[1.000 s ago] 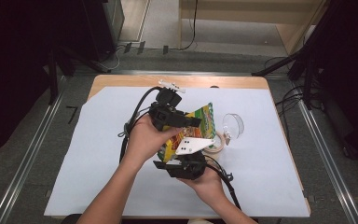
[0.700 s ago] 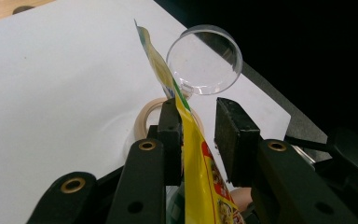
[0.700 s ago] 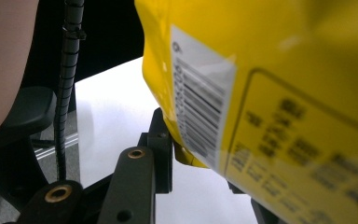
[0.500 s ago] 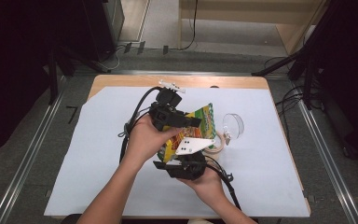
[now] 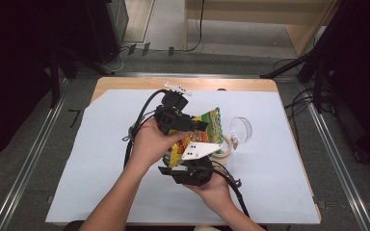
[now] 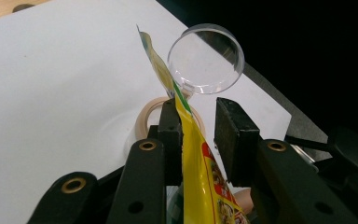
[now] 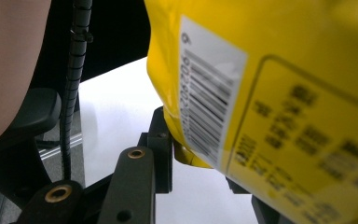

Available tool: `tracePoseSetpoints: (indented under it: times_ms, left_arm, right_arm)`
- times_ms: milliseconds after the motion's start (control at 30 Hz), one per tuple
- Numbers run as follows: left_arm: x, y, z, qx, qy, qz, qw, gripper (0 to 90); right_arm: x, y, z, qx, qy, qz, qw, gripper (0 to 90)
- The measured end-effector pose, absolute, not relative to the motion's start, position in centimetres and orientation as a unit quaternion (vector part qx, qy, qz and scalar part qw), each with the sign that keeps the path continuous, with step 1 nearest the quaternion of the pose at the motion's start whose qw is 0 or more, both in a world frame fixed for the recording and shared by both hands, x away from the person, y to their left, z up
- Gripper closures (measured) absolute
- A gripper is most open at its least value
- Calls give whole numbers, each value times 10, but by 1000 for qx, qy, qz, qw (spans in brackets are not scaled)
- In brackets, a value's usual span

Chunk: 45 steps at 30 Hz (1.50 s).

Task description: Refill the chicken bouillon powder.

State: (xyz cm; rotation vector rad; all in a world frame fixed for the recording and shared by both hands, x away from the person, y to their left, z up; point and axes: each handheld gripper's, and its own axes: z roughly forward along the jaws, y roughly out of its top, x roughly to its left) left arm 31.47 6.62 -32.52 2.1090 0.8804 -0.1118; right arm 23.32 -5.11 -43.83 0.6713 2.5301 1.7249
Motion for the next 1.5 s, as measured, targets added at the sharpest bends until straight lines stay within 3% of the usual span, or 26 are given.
tracePoseSetpoints:
  times_ms: [1500]
  left_arm:
    - [325,65,-328,836,359,-46,411,731]
  right_arm:
    - [242,-53,-439,220,812,540,3,693]
